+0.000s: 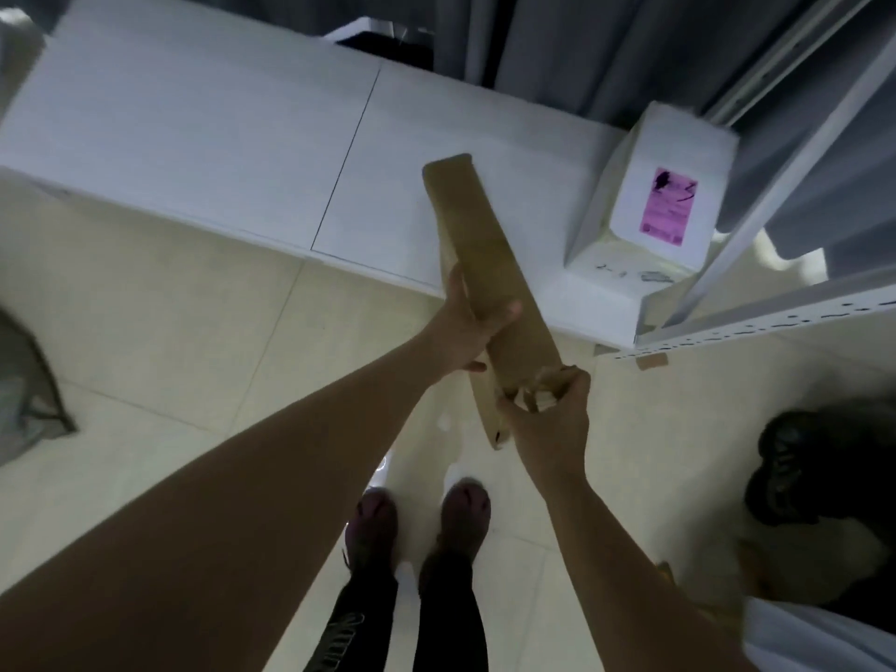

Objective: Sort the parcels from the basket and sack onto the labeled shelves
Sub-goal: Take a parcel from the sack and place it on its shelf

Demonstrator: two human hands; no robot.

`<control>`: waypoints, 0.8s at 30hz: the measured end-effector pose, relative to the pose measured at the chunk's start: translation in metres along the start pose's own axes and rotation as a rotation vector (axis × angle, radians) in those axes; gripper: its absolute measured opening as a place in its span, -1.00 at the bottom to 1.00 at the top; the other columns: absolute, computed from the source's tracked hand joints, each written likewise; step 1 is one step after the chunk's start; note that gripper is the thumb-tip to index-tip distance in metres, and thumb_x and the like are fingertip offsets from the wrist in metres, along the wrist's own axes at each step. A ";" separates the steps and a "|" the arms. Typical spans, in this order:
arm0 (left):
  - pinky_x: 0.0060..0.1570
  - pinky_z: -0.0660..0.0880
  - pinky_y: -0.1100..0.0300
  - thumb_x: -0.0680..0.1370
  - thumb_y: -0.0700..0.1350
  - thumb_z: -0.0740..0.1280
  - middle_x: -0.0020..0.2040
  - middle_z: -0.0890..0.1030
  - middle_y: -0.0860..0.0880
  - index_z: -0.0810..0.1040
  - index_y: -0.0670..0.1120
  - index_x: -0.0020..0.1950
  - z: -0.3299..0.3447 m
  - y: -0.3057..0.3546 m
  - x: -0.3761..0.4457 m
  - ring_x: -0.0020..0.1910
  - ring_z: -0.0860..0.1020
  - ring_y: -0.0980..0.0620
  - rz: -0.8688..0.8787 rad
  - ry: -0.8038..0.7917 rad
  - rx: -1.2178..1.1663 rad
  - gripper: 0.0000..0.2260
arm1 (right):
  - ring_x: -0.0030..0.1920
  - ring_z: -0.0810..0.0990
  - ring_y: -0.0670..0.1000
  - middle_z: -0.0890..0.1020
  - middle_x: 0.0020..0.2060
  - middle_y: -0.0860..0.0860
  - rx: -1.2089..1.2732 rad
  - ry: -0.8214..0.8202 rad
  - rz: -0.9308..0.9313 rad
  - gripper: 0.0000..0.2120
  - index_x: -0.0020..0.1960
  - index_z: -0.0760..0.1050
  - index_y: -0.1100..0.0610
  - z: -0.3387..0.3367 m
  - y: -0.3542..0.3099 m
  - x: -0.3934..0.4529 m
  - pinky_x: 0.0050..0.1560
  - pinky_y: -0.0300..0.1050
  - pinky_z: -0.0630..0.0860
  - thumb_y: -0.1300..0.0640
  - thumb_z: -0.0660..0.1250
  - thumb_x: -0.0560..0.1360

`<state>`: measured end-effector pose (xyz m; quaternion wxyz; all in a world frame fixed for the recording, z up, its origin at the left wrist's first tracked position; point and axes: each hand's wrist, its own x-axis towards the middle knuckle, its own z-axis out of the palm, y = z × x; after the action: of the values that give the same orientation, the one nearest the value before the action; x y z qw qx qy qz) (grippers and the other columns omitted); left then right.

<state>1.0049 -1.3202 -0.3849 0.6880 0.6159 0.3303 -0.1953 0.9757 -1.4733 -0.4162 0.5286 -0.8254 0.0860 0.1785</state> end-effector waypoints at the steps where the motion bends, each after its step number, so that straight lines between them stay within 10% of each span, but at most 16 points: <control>1: -0.05 0.61 -0.04 0.54 0.01 0.37 0.36 0.38 0.00 -0.03 0.11 0.52 0.004 -0.006 0.005 0.23 0.49 -0.07 -0.014 -0.013 -0.048 -0.29 | -0.08 0.59 -0.04 0.53 -0.10 -0.08 0.006 0.028 -0.003 -0.51 -0.05 0.30 0.04 0.005 0.006 0.004 -0.17 -0.21 0.59 0.30 0.57 0.28; 6: -0.24 0.57 0.24 0.55 -0.05 0.37 0.25 0.45 0.07 0.21 -0.03 0.46 0.014 -0.031 0.034 0.05 0.52 0.08 0.043 -0.031 -0.125 -0.46 | -0.09 0.59 -0.04 0.53 -0.04 -0.09 0.070 0.141 -0.046 -0.45 0.07 0.31 0.05 0.030 0.039 0.019 -0.19 -0.19 0.59 0.30 0.57 0.28; 10: 0.12 0.54 0.09 0.58 -0.09 0.32 0.22 0.46 0.05 0.21 -0.05 0.47 0.020 -0.048 0.046 0.12 0.50 0.05 0.134 0.005 -0.020 -0.50 | 0.02 0.57 -0.25 0.51 0.12 -0.12 0.146 0.065 -0.092 -0.25 0.35 0.29 0.07 0.031 0.064 0.021 -0.12 -0.39 0.53 0.26 0.61 0.29; 16: 0.04 0.52 0.30 0.60 -0.15 0.30 0.14 0.46 0.09 0.22 -0.07 0.47 0.021 -0.066 0.055 0.10 0.51 0.08 0.202 -0.024 0.130 -0.53 | 0.24 0.49 -0.23 0.34 0.42 -0.19 -0.128 -0.164 -0.231 -0.03 0.46 -0.12 -0.44 0.011 0.082 0.032 0.11 -0.35 0.50 -0.01 0.52 0.42; 24: 0.23 0.47 0.09 0.60 -0.15 0.27 0.32 0.44 0.01 0.05 0.02 0.56 0.019 -0.071 0.071 0.23 0.49 -0.01 0.201 -0.084 0.209 -0.40 | -0.25 0.65 0.11 0.23 0.51 0.22 -0.578 -0.232 -0.498 -0.38 0.53 -0.19 -0.21 0.019 0.100 0.043 -0.34 -0.17 0.59 -0.16 0.05 0.58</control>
<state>1.0108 -1.3402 -0.4853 0.6495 0.7055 0.2156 -0.1845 0.9780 -1.4972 -0.5243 0.3077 -0.9102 -0.2305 0.1538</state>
